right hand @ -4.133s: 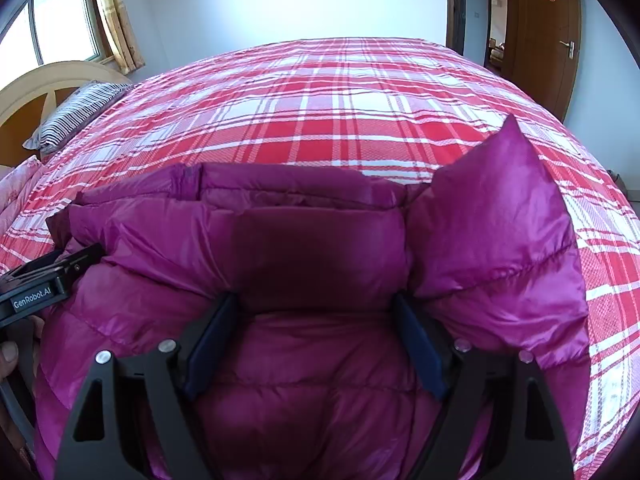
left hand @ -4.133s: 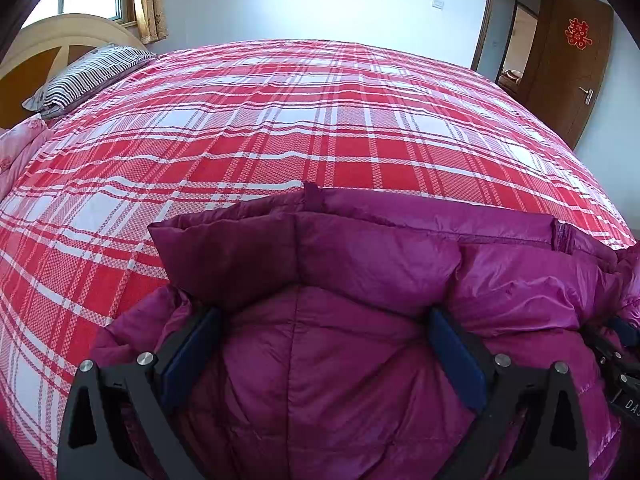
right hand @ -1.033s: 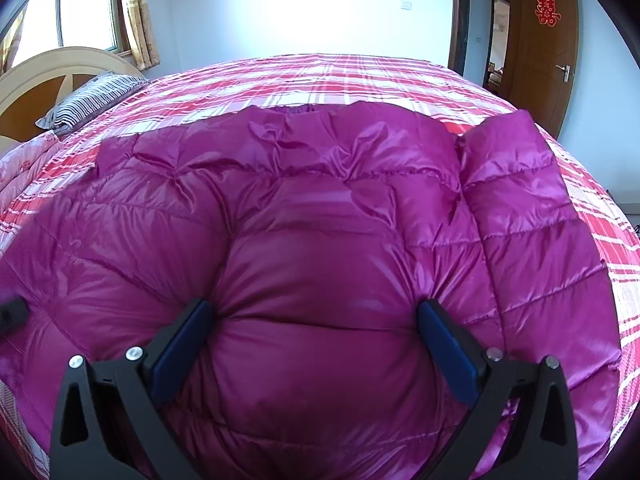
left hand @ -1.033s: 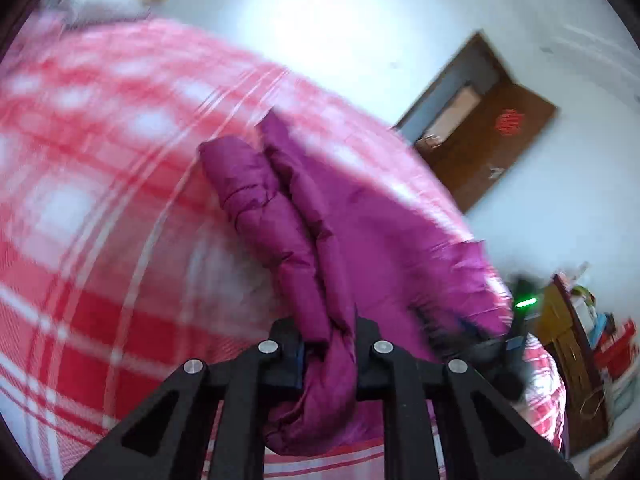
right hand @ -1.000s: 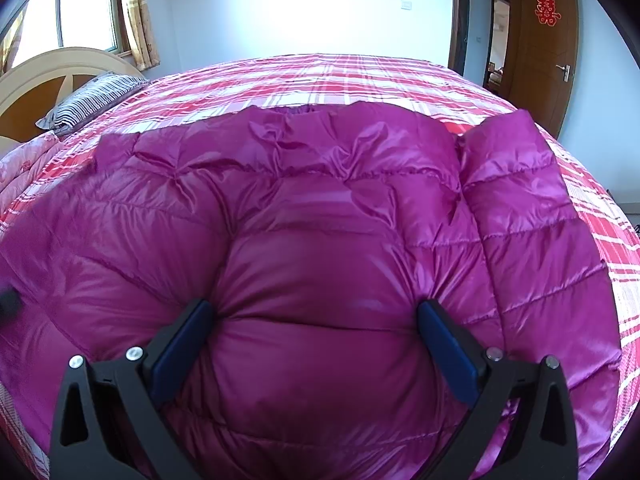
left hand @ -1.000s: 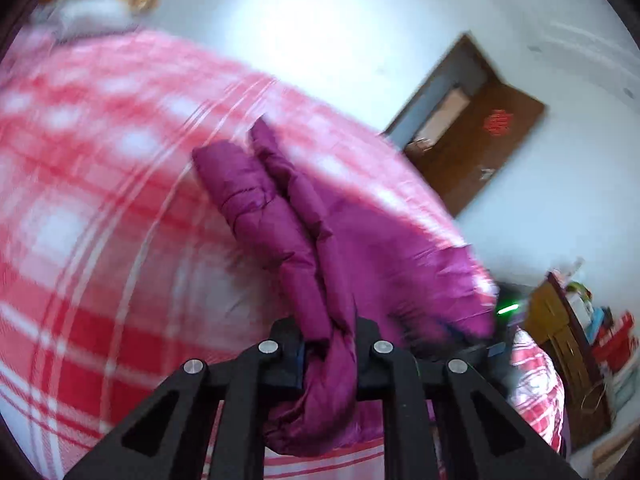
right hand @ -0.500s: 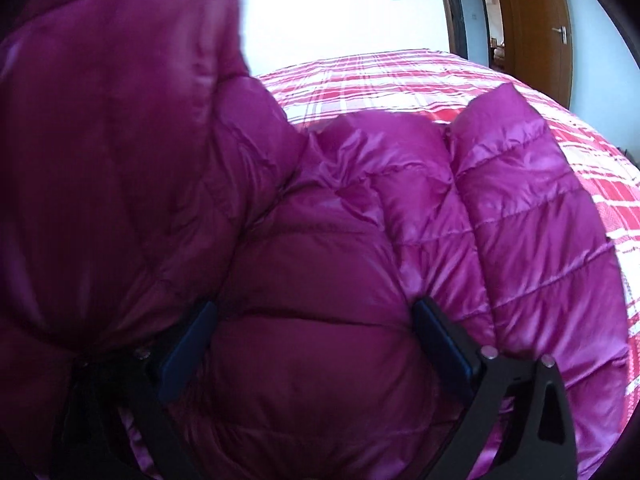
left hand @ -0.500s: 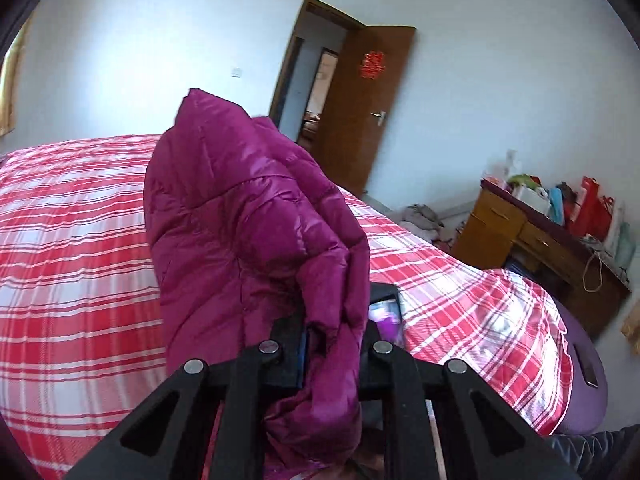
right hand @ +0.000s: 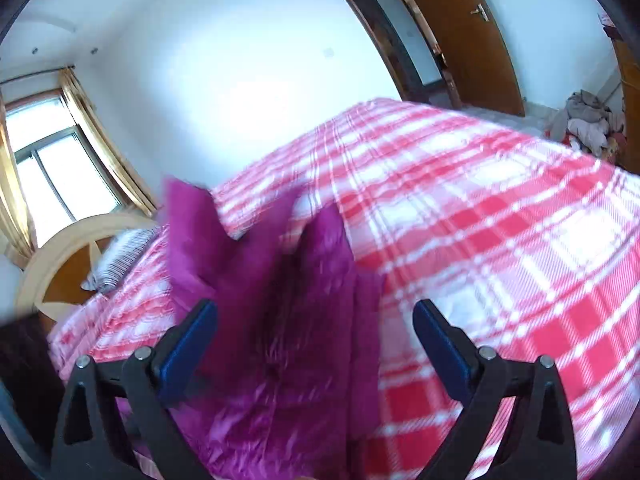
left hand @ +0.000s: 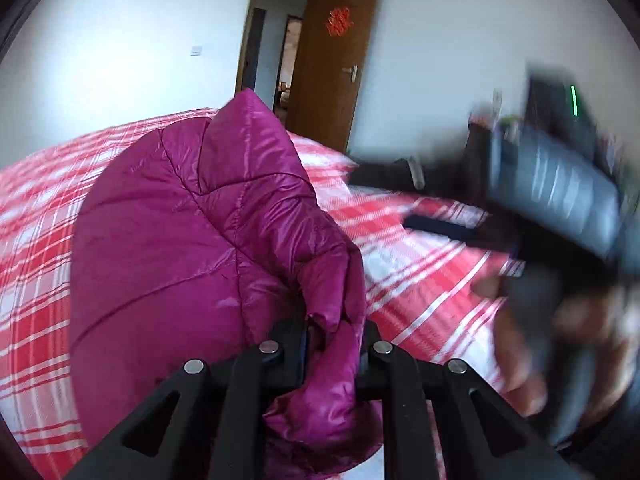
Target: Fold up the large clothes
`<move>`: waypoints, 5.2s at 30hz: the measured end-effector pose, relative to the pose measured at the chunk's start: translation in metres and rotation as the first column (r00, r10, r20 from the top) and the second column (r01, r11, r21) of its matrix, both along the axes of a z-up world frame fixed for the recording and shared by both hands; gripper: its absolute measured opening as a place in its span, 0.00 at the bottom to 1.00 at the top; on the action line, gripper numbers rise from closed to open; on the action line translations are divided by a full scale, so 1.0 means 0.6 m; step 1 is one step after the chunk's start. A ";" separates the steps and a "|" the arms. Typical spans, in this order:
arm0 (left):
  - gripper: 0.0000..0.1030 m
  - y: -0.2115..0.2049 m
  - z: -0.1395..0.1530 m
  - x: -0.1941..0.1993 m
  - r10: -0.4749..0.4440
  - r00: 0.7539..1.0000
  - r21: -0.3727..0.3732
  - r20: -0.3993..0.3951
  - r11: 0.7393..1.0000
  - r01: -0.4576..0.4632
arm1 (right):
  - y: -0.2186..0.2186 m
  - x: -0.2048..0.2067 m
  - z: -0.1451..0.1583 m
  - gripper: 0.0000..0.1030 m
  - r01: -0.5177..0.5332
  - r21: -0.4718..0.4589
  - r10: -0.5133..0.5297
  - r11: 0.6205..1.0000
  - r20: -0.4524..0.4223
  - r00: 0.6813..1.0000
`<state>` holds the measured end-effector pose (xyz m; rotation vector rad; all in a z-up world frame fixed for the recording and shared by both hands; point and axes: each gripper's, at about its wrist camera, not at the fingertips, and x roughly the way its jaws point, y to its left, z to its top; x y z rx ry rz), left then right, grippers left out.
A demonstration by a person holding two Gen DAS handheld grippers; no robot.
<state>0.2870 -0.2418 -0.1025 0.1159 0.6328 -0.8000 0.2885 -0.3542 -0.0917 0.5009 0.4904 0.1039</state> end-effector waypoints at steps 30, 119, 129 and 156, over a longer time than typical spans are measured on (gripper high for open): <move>0.92 0.117 -0.004 0.021 0.246 0.965 0.028 0.091 0.968 -0.249 | 0.004 0.054 0.078 0.60 0.105 -0.017 -0.106 0.994 -0.120 0.987; 0.99 0.208 -0.077 0.183 0.365 0.804 -0.092 -0.470 0.885 -0.456 | -0.025 0.207 -0.147 0.81 0.136 0.136 -0.104 0.981 -0.217 0.971; 0.99 0.182 -0.083 0.169 0.350 0.866 -0.054 -0.359 0.918 -0.393 | -0.034 0.194 -0.142 0.77 0.090 0.178 -0.056 0.980 -0.191 0.980; 0.33 0.199 -0.051 0.124 0.181 0.918 -0.174 -0.353 0.951 -0.254 | -0.055 0.172 -0.156 0.21 -0.145 0.326 0.186 0.934 -0.098 0.978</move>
